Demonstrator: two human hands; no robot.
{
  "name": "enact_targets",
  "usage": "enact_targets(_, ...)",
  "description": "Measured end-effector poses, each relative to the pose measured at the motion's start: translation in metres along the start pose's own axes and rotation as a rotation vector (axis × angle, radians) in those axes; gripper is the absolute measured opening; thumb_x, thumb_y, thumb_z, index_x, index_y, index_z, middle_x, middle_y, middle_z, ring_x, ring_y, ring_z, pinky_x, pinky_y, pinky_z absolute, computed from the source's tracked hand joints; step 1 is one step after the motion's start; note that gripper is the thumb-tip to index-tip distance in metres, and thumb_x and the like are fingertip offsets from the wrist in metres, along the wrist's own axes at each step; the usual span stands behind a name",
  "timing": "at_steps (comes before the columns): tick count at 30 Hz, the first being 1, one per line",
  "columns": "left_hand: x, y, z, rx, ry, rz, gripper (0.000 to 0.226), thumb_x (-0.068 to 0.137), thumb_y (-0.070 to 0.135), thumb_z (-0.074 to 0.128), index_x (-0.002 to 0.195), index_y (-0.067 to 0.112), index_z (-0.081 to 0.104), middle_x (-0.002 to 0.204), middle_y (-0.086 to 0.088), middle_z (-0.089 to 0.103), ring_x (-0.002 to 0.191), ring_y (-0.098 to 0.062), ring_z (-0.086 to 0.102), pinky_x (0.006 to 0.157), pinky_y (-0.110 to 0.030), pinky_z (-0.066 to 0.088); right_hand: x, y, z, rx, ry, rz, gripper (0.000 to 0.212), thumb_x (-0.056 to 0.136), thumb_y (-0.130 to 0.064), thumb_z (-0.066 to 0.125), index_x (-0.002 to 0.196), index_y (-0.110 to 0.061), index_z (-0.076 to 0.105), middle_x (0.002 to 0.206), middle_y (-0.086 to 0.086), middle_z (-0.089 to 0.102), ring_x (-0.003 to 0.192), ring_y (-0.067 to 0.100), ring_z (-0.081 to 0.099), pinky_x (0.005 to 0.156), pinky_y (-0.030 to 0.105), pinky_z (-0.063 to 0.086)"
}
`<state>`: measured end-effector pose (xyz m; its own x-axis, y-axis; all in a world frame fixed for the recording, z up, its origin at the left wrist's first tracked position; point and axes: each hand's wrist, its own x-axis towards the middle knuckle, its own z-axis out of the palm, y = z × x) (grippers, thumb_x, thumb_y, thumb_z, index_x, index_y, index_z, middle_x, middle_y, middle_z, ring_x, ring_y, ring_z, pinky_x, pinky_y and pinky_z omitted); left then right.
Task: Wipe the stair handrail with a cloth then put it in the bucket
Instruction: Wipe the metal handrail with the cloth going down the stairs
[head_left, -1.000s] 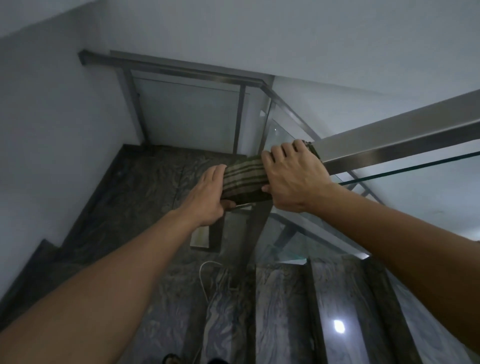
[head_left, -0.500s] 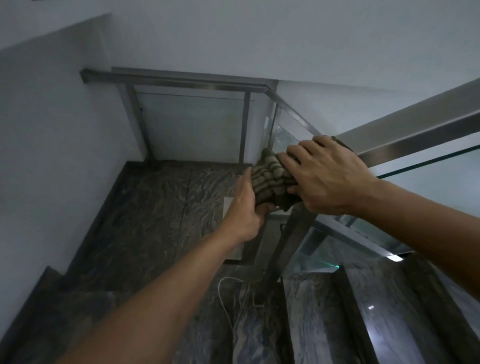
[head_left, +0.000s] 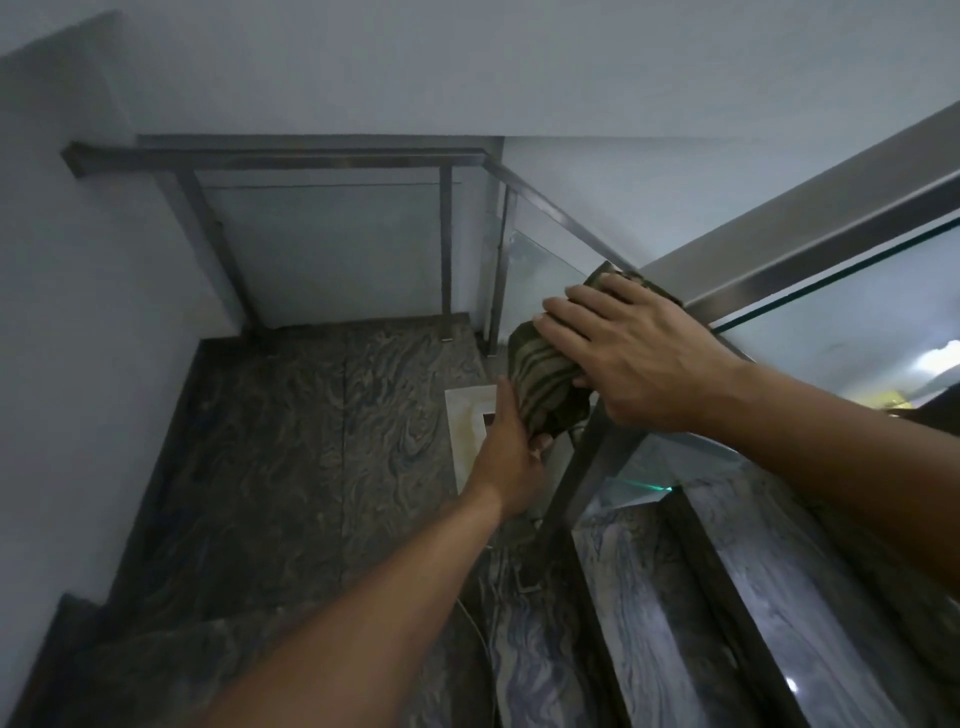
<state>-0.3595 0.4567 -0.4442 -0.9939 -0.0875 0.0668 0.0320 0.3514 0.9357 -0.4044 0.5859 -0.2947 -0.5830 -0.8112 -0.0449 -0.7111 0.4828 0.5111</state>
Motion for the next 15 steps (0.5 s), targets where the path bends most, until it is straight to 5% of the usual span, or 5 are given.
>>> enact_targets(4, -0.008, -0.007, -0.012, 0.019, -0.130, 0.011, 0.070, 0.090, -0.005, 0.044, 0.149, 0.012, 0.011, 0.134, 0.002, 0.037, 0.117, -0.005, 0.040, 0.079, 0.007, 0.030, 0.002, -0.015, -0.002, 0.025, -0.037, 0.025, 0.074, 0.087, -0.034, 0.056, 0.150, -0.015, 0.023, 0.157, 0.013, 0.028, 0.144, 0.033, 0.024, 0.119, 0.049, 0.015)
enact_targets(8, -0.008, -0.022, -0.031, 0.189, -0.308, -0.003, 0.072, 0.089, -0.001, 0.045, 0.150, 0.017, 0.011, 0.132, -0.012, 0.052, 0.113, -0.026, 0.056, 0.083, -0.025, 0.042, 0.010, -0.035, -0.003, 0.044, -0.052, 0.040, 0.069, 0.078, -0.024, 0.065, 0.143, -0.015, 0.040, 0.151, 0.013, 0.040, 0.141, 0.034, 0.032, 0.116, 0.053, 0.022)
enact_targets(10, -0.009, -0.027, -0.042, 0.275, -0.394, -0.004, 0.063, 0.089, 0.003, 0.049, 0.146, 0.016, 0.023, 0.125, -0.017, 0.057, 0.109, -0.033, 0.058, 0.079, -0.027, 0.041, 0.015, -0.049, -0.006, 0.027, -0.085, 0.047, 0.060, 0.080, -0.025, 0.066, 0.137, -0.018, 0.049, 0.150, 0.010, 0.042, 0.143, 0.034, 0.028, 0.116, 0.055, 0.021)
enact_targets(15, -0.011, -0.033, -0.084, 0.471, -0.620, 0.017, 0.050, 0.089, 0.024, 0.058, 0.133, 0.009, 0.042, 0.118, -0.020, 0.061, 0.107, -0.036, 0.060, 0.076, -0.028, 0.041, 0.023, -0.087, -0.018, -0.016, -0.217, 0.121, 0.044, 0.092, -0.027, 0.049, 0.134, -0.015, 0.050, 0.151, 0.010, 0.040, 0.148, 0.032, 0.012, 0.115, 0.049, -0.013)
